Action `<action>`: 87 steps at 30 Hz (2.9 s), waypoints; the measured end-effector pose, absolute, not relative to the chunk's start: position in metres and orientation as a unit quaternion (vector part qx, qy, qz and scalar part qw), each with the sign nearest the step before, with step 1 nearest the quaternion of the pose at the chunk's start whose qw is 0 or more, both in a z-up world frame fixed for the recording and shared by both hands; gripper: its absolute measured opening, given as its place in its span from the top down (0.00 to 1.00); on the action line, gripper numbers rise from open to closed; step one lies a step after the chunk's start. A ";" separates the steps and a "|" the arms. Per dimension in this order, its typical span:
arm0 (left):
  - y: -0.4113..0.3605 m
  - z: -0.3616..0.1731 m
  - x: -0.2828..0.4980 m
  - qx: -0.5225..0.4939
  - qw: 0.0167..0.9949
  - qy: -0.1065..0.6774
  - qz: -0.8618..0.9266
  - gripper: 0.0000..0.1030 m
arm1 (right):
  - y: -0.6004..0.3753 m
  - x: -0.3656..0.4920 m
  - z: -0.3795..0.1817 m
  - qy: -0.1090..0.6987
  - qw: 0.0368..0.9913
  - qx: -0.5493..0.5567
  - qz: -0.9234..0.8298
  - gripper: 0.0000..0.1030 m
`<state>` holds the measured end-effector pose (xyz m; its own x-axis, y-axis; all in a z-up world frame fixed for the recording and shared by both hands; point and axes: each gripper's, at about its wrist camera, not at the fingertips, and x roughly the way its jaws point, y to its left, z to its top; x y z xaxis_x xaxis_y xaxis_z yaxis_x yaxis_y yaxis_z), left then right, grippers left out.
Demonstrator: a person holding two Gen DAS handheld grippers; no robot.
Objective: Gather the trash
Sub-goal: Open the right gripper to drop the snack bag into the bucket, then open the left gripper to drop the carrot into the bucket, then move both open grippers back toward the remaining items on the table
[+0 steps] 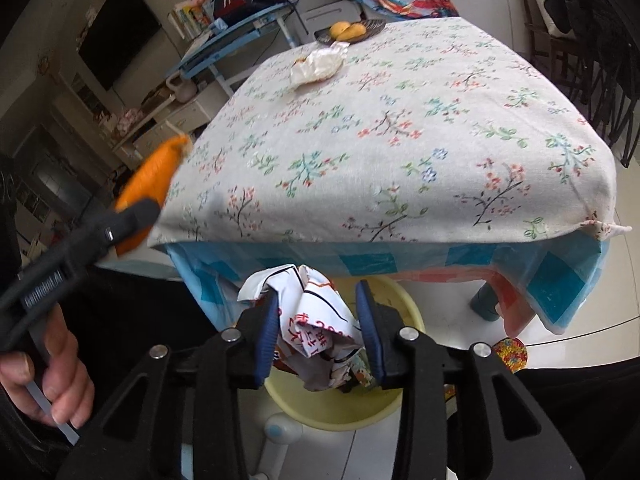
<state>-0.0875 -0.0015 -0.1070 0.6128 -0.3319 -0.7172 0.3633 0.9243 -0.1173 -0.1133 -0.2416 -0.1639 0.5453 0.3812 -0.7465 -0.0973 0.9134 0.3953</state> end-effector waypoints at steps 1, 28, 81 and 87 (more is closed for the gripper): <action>-0.003 -0.108 -0.088 0.023 0.897 0.396 -0.195 0.85 | -0.242 -0.113 -0.164 0.457 0.864 0.158 0.139 0.63; -0.029 -0.136 -0.108 0.088 0.856 0.439 -0.259 0.85 | -0.269 -0.123 -0.144 0.392 0.895 0.196 0.088 0.34; 0.023 -0.101 -0.042 0.012 0.919 0.386 -0.075 0.33 | -0.265 -0.102 -0.139 0.381 0.898 0.205 0.083 0.29; 0.033 -0.089 -0.011 -0.003 0.923 0.379 -0.063 0.31 | -0.254 -0.072 -0.136 0.383 0.898 0.196 0.090 0.29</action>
